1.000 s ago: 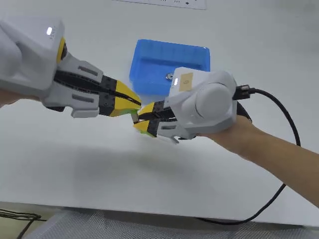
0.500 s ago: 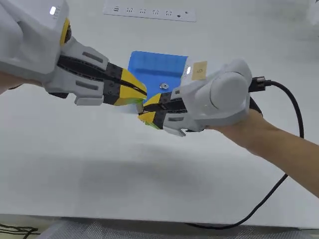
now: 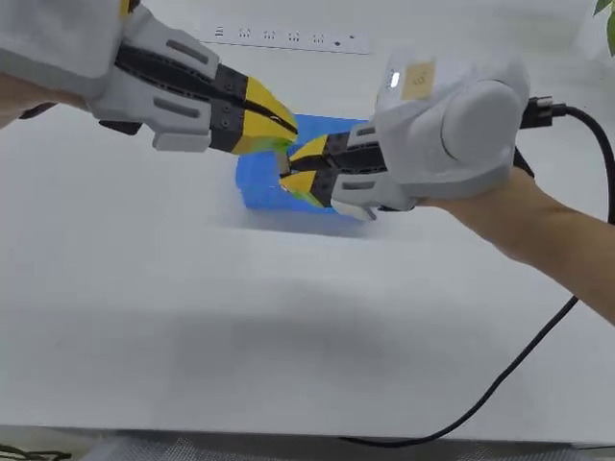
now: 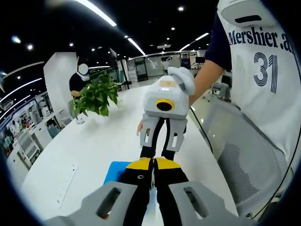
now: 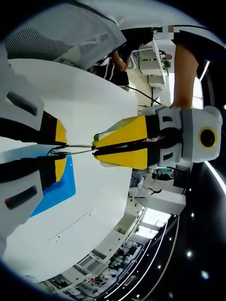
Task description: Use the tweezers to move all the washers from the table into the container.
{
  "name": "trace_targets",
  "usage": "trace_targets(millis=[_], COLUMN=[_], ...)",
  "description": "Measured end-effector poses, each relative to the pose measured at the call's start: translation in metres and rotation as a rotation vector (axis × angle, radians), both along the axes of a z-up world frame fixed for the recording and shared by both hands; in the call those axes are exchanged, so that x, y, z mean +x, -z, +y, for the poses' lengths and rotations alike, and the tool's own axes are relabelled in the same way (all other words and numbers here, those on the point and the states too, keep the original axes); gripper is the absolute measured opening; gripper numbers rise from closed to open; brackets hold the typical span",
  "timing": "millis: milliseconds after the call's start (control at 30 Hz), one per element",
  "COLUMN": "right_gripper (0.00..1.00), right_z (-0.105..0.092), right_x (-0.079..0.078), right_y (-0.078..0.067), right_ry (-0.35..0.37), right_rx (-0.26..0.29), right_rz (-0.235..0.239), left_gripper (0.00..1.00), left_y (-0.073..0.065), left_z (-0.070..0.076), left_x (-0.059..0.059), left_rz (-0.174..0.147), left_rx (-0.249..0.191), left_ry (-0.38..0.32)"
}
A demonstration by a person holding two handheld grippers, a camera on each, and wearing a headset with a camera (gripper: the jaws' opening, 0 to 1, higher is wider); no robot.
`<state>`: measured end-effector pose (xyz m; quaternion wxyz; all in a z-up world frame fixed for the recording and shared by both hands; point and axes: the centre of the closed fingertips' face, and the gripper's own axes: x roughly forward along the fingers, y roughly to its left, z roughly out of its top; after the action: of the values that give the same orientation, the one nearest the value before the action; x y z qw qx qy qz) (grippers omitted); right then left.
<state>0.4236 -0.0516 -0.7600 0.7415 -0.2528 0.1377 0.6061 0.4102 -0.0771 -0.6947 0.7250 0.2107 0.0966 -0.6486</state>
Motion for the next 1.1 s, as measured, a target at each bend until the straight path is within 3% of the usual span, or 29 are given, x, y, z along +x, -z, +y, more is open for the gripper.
trace_targets(millis=[200,467,800,1100], right_gripper=[0.10,0.10,0.10,0.10], right_z=[-0.002,-0.005,-0.002,-0.002], right_x=[0.015,0.034,0.062,0.074], right_y=[-0.004,0.007,0.032,0.048], right_ry=[0.016,0.032,0.043,0.054], right_rx=[0.008,-0.007,-0.024,-0.032], right_rz=[-0.012,-0.009,0.024,0.051], left_gripper=[0.05,0.05,0.05,0.05], left_y=[-0.003,0.009,0.029,0.044], left_z=[-0.004,-0.011,-0.009,-0.008], left_x=[0.016,0.032,0.058,0.069], left_rz=[-0.019,-0.030,0.008,0.027], left_rx=[0.001,0.017,0.016,0.031], left_ry=[-0.005,-0.015,-0.046,-0.060])
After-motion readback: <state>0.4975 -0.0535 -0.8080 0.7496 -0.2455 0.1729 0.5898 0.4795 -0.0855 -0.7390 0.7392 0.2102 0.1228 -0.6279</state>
